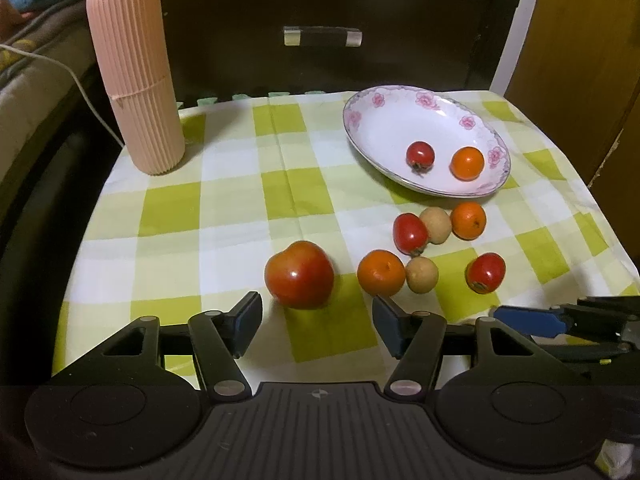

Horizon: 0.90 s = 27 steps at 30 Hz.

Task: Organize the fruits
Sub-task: 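Withdraw both tools from the plate back toward the remaining fruits, then close left gripper on large red tomato while right gripper closes on brown round fruit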

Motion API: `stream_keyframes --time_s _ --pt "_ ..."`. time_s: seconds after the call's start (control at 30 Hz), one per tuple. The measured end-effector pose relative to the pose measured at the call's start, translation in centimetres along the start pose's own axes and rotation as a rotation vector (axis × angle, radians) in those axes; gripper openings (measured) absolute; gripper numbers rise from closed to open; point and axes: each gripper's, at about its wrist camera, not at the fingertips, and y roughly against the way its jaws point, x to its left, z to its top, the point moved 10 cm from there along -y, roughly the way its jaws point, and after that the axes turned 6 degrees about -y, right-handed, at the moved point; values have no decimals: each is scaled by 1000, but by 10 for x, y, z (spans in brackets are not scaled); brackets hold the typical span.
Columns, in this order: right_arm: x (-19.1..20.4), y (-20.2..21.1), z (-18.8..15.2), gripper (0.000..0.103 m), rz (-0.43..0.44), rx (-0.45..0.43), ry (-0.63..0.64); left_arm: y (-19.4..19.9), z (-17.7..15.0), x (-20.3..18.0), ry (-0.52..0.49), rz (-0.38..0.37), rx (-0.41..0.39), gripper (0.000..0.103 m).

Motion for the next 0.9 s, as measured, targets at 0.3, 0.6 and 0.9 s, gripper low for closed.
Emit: stream_keyframes --time_s 0.3,0.6,0.9 --pt "2 -7 -5 34 6 23 8 -20 11 5 14 1 -1 71" --pt "2 -8 -5 34 7 20 22 -37 10 17 66 24 29 61" --pt "1 -7 -4 33 4 21 11 -33 10 16 66 14 21 52"
